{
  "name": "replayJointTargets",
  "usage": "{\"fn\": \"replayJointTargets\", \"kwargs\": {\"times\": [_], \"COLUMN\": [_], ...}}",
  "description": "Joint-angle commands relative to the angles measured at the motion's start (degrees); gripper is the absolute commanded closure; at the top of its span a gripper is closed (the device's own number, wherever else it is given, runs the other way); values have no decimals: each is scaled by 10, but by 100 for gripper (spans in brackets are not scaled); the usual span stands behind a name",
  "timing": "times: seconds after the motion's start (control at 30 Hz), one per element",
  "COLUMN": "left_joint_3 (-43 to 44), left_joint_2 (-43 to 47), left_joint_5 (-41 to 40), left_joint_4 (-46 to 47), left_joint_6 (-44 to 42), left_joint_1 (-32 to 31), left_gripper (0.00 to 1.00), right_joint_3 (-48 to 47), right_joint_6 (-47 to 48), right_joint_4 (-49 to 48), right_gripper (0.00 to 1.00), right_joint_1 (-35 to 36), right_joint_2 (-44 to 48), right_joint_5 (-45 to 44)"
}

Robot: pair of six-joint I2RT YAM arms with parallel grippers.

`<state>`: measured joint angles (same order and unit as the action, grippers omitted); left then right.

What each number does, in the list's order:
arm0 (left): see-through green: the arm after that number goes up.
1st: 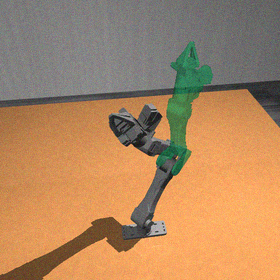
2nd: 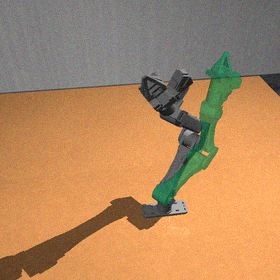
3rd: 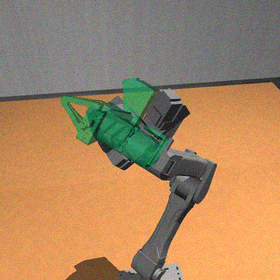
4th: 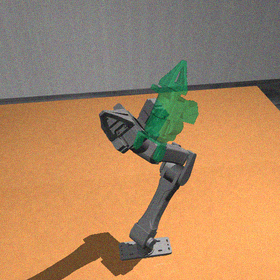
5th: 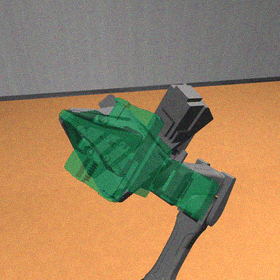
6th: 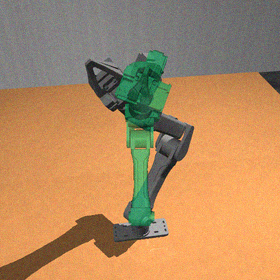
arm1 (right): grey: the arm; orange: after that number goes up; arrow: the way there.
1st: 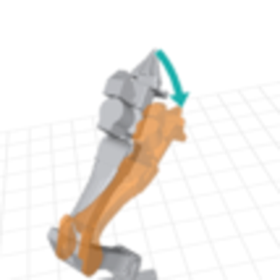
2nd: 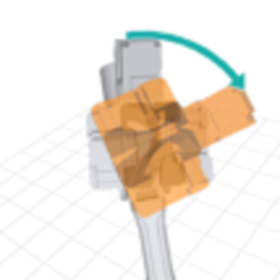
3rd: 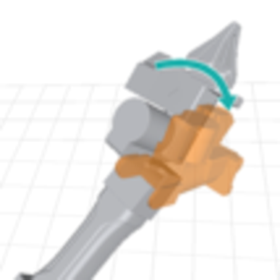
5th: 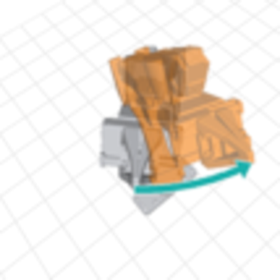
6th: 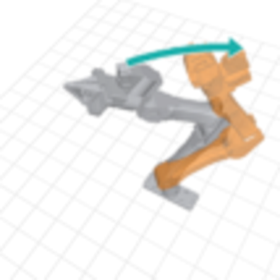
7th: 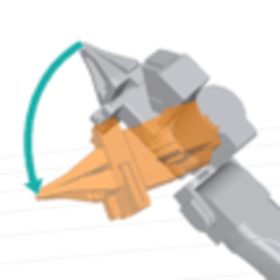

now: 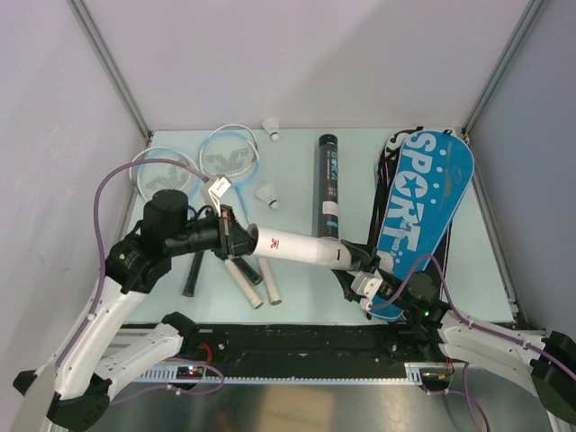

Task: Pack up the badminton gear
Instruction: Place the shuttlecock at the shuttle tube.

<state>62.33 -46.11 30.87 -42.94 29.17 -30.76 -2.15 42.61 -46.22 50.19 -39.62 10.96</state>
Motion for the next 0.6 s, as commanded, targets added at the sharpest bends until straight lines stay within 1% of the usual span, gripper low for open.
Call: {"fn": "replayJointTargets", "kwargs": {"times": [0.0, 0.17, 0.27, 0.43, 0.5, 0.57], "left_joint_3": [-6, 22, 53, 89, 100, 108], "left_joint_2": [12, 37, 50, 57, 43, 20], "left_joint_5": [15, -28, -91, -247, -272, -292], "left_joint_4": [64, 65, 65, 65, 65, 61], "left_joint_6": [28, 19, 10, -3, -38, -76], "left_joint_1": [-5, -5, -5, -4, -4, -4], "left_gripper": [97, 62, 46, 20, 10, 3], "right_joint_3": [-4, 0, 1, 12, 10, 8], "right_joint_6": [-19, -21, -30, -58, -68, -72], "right_joint_4": [-90, -89, -86, -86, -77, -71], "right_gripper": [62, 62, 62, 63, 63, 63], "right_joint_1": [5, 5, 5, 9, 9, 9], "right_joint_2": [1, 7, 11, 22, 27, 34], "right_joint_5": [0, -14, -28, -93, -135, -163]}}
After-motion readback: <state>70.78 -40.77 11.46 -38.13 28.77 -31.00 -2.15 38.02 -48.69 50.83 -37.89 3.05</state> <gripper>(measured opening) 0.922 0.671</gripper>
